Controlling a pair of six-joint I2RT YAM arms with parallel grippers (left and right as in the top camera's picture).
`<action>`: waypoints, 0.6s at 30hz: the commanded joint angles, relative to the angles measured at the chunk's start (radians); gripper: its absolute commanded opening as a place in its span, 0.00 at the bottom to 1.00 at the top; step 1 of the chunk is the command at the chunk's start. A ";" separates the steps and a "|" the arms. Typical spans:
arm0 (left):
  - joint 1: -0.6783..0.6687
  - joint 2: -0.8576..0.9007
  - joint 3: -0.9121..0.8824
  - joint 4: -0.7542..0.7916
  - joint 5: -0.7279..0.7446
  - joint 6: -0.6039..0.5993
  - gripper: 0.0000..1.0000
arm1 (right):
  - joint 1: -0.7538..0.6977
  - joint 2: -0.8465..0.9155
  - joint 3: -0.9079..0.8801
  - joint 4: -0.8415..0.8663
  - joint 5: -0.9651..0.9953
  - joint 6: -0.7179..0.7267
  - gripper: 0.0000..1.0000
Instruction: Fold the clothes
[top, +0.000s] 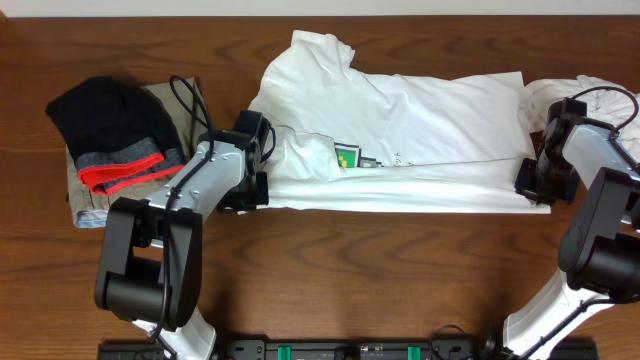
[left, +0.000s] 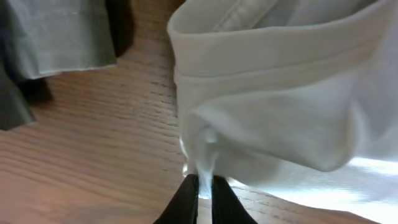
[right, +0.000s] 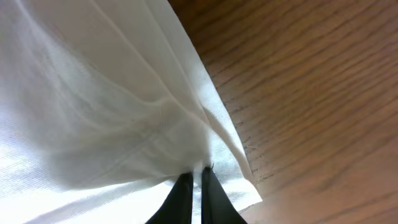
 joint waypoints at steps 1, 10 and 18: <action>0.002 -0.006 -0.006 -0.001 -0.098 -0.002 0.08 | -0.008 0.007 -0.021 -0.006 -0.010 -0.008 0.06; 0.019 -0.006 -0.006 0.075 -0.169 -0.002 0.07 | -0.007 0.007 -0.021 -0.006 -0.010 -0.008 0.05; 0.025 -0.034 0.043 0.031 -0.169 -0.001 0.06 | -0.007 0.007 -0.021 -0.003 -0.011 -0.008 0.03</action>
